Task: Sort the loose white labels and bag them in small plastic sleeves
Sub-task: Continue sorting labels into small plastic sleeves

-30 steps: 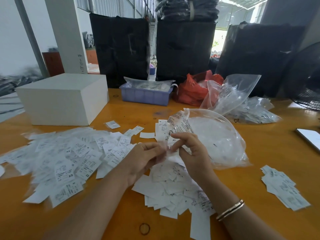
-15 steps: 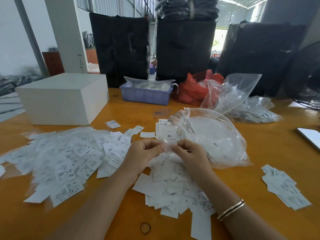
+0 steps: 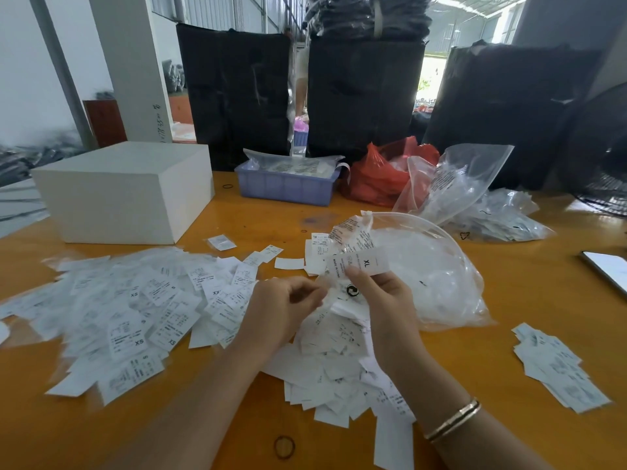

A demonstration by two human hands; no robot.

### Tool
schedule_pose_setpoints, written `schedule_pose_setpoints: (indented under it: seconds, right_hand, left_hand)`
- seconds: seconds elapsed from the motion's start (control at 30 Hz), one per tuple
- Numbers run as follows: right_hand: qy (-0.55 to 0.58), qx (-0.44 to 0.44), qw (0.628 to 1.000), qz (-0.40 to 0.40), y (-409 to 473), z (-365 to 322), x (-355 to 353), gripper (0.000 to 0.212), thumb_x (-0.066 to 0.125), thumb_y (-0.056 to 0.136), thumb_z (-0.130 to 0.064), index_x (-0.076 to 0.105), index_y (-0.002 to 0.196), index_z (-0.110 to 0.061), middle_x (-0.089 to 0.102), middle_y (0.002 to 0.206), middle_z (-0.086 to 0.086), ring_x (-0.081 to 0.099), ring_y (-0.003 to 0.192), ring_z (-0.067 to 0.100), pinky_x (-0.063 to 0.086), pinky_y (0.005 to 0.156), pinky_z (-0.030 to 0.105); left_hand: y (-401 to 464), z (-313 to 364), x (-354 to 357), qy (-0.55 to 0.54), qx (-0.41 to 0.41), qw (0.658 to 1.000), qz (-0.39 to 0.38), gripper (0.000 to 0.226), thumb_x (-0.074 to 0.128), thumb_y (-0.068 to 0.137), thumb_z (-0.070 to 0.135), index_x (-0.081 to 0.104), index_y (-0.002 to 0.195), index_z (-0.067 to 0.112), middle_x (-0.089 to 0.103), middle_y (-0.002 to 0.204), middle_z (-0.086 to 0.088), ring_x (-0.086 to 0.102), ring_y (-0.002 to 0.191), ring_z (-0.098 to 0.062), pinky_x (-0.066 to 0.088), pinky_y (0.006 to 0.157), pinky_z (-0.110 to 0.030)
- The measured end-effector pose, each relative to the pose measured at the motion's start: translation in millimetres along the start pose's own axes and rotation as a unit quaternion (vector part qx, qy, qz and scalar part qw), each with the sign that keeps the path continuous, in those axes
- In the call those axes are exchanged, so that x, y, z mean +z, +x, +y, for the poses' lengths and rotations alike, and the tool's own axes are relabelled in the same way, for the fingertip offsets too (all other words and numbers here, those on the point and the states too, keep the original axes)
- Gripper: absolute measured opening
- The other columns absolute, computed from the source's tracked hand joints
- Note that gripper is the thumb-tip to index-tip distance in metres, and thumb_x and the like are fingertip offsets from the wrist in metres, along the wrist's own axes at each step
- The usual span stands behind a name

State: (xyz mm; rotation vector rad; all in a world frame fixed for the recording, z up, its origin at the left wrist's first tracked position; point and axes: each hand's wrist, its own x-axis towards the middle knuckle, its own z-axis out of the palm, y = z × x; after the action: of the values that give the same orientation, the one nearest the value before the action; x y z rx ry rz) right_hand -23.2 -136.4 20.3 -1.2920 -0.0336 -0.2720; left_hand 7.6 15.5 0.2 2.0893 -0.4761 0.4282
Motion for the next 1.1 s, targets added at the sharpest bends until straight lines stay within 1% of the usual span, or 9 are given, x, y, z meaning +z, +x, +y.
schedule_pose_setpoints:
  seconds: [0.07, 0.23, 0.4, 0.57, 0.63, 0.77, 0.83, 0.93, 1.1]
  right_hand:
    - [-0.002, -0.008, 1.000, 0.006, -1, 0, 2, 0.005, 0.070, 0.083, -0.021, 0.074, 0.080, -0.022, 0.074, 0.091, 0.001, 0.069, 0.089, 0.014, 0.052, 0.071, 0.023]
    - [-0.004, -0.024, 1.000, 0.018, -2, -1, 3, 0.022, 0.070, 0.083, -0.017, 0.075, 0.072, -0.034, 0.074, 0.084, -0.005, 0.069, 0.079, 0.006, 0.049, 0.061, 0.011]
    - [-0.012, -0.050, 0.999, 0.008, -4, -1, 2, 0.018, 0.070, 0.083, -0.018, 0.075, 0.078, -0.034, 0.074, 0.087, -0.005, 0.069, 0.083, 0.008, 0.050, 0.065, 0.012]
    - [-0.049, -0.066, 0.997, 0.008, -2, 4, 2, 0.016, 0.069, 0.083, -0.017, 0.074, 0.076, -0.030, 0.074, 0.085, -0.007, 0.068, 0.082, 0.005, 0.050, 0.065, 0.011]
    - [-0.068, -0.067, 0.995, 0.008, -1, 7, 1, 0.014, 0.069, 0.084, -0.017, 0.072, 0.081, -0.031, 0.074, 0.089, -0.008, 0.068, 0.086, 0.006, 0.052, 0.067, 0.014]
    - [-0.117, -0.068, 0.991, 0.020, 3, 10, -2, 0.012, 0.069, 0.084, -0.020, 0.070, 0.088, -0.031, 0.072, 0.098, -0.006, 0.065, 0.098, 0.012, 0.055, 0.076, 0.024]
    - [-0.149, -0.078, 0.985, 0.028, 4, 10, -3, 0.013, 0.069, 0.084, -0.020, 0.068, 0.087, -0.032, 0.072, 0.099, -0.007, 0.064, 0.099, 0.013, 0.054, 0.078, 0.026]
    - [-0.194, -0.083, 0.977, 0.035, 6, 9, -6, 0.009, 0.067, 0.086, -0.020, 0.068, 0.090, -0.029, 0.071, 0.099, -0.005, 0.063, 0.098, 0.013, 0.053, 0.074, 0.022]
    - [-0.205, -0.058, 0.977, 0.019, 7, 8, -10, 0.009, 0.064, 0.086, -0.018, 0.070, 0.079, -0.016, 0.072, 0.082, 0.003, 0.066, 0.083, 0.021, 0.053, 0.080, 0.046]
  left_hand:
    - [0, 2, 0, -0.002, -0.006, 1.000, -0.008, 0.002, 0.066, 0.083, 0.038, 0.067, 0.082, 0.036, 0.061, 0.067, 0.030, 0.060, 0.071, 0.014, 0.041, 0.063, 0.000]
    - [-1, 3, -2, -0.031, 0.006, 0.999, -0.007, 0.012, 0.067, 0.083, 0.035, 0.064, 0.077, 0.044, 0.064, 0.066, 0.033, 0.063, 0.069, 0.008, 0.044, 0.062, -0.003]
    - [0, -1, -1, -0.014, 0.002, 1.000, 0.009, 0.007, 0.068, 0.083, 0.034, 0.068, 0.076, 0.036, 0.060, 0.060, 0.034, 0.061, 0.068, 0.011, 0.042, 0.061, -0.001]
    - [-1, 3, -3, -0.026, 0.003, 0.999, 0.019, 0.012, 0.060, 0.076, 0.052, 0.063, 0.071, 0.042, 0.061, 0.062, 0.035, 0.061, 0.068, 0.011, 0.041, 0.060, 0.000]
    - [-1, 4, -3, -0.039, 0.004, 0.999, 0.021, 0.015, 0.058, 0.074, 0.056, 0.063, 0.071, 0.042, 0.064, 0.066, 0.032, 0.062, 0.068, 0.009, 0.042, 0.061, -0.001]
    - [-1, 2, -3, -0.039, 0.014, 0.999, 0.009, 0.007, 0.066, 0.082, 0.039, 0.065, 0.075, 0.042, 0.066, 0.071, 0.028, 0.063, 0.069, 0.007, 0.044, 0.061, -0.003]
    - [-1, 2, -3, -0.049, 0.014, 0.999, 0.003, 0.002, 0.065, 0.082, 0.042, 0.066, 0.082, 0.040, 0.066, 0.071, 0.029, 0.064, 0.069, 0.007, 0.045, 0.060, -0.004]
    - [-1, 5, -3, -0.076, 0.023, 0.997, 0.005, 0.020, 0.059, 0.078, 0.050, 0.069, 0.089, 0.036, 0.066, 0.070, 0.031, 0.065, 0.069, 0.007, 0.046, 0.059, -0.004]
    - [-1, 6, -5, -0.117, 0.027, 0.993, -0.009, 0.017, 0.056, 0.081, 0.047, 0.068, 0.087, 0.038, 0.071, 0.076, 0.021, 0.067, 0.071, 0.003, 0.048, 0.063, -0.007]
